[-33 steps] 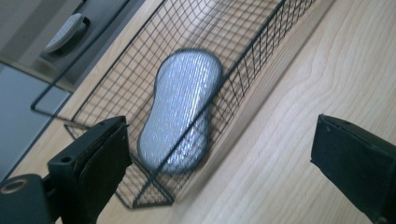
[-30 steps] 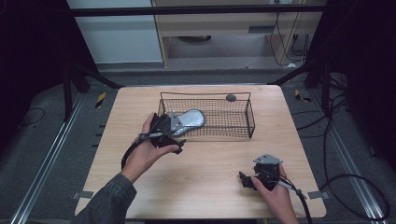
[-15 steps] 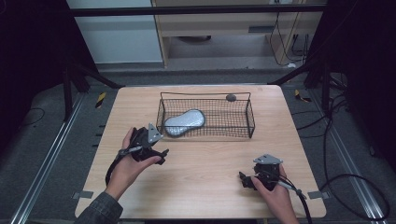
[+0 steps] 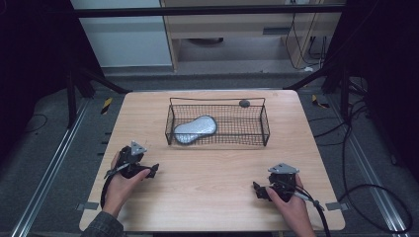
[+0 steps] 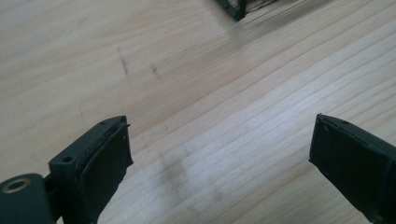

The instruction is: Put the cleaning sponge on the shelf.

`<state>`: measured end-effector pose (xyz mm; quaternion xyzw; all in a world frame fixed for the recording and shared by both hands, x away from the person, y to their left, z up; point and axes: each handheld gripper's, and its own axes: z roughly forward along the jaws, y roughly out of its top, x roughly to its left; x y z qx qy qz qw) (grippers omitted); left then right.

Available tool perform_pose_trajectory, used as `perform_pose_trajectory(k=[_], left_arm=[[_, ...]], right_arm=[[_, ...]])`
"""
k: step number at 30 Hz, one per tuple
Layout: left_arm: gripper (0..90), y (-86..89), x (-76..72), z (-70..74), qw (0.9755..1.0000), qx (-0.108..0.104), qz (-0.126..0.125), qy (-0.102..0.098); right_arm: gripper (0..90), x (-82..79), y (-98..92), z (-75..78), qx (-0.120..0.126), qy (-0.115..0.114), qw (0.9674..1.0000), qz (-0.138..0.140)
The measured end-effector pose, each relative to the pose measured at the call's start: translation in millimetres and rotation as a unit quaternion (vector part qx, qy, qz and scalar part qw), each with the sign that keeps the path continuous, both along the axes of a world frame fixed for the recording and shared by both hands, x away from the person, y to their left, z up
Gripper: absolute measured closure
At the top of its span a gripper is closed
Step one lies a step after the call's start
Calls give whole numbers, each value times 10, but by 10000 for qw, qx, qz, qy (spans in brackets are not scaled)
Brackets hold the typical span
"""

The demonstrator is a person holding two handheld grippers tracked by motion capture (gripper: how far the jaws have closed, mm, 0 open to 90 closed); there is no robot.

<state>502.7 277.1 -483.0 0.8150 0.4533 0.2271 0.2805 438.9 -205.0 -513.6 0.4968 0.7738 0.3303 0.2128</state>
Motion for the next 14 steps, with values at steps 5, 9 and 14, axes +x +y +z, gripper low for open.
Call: perform_pose_trajectory(k=[5,9,14], left_arm=[[29,118,0,-169,9996,-147,213,97],[1,190,-11,-247,9980,-537,344,-38],[0,197,-11,-251,9980,-537,322,-61]], right_arm=[[4,0,0,0,-1,0,10000,0],[4,1,0,0,-1,0,10000,1],[4,0,0,0,-2,1,10000,2]])
